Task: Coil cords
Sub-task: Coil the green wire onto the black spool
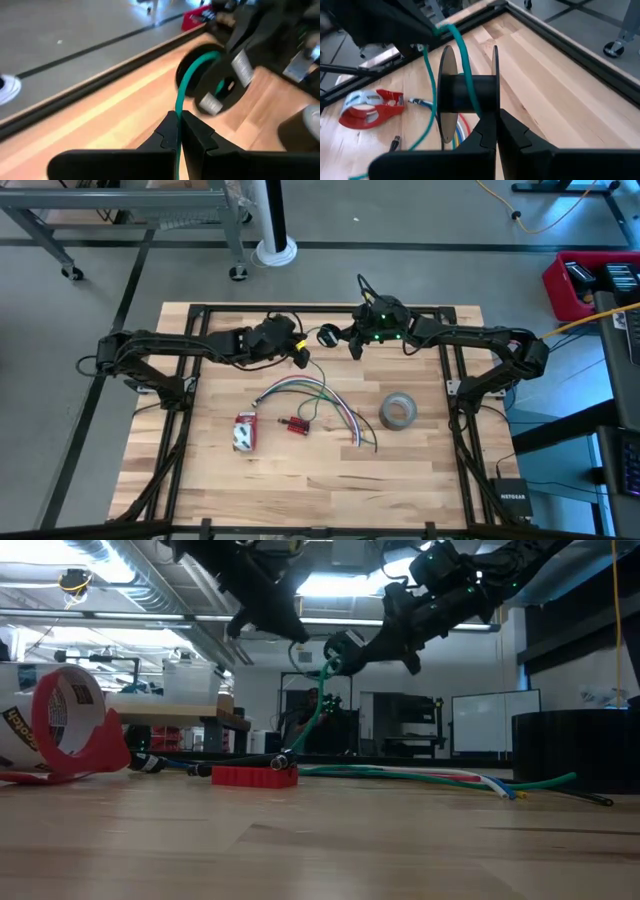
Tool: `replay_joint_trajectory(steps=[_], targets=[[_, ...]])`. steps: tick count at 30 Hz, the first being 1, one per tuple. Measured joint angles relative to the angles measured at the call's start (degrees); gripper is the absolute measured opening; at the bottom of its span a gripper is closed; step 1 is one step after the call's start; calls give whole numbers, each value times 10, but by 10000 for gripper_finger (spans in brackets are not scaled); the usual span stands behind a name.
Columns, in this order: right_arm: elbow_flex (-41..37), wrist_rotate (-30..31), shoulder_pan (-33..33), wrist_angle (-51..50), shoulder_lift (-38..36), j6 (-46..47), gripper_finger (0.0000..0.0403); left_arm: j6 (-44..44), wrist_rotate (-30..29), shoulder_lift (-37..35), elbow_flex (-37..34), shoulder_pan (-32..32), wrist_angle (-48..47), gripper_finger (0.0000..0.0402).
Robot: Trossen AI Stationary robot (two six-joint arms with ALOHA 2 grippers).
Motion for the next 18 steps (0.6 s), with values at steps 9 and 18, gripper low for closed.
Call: replay_joint_trajectory(steps=[9, 18], targets=[[0, -34, 0, 76, 0, 29, 1, -17, -5, 1, 0, 0, -34, 0], [0, -16, 0, 152, 0, 70, 1, -31, -6, 6, 0, -12, -29, 0]])
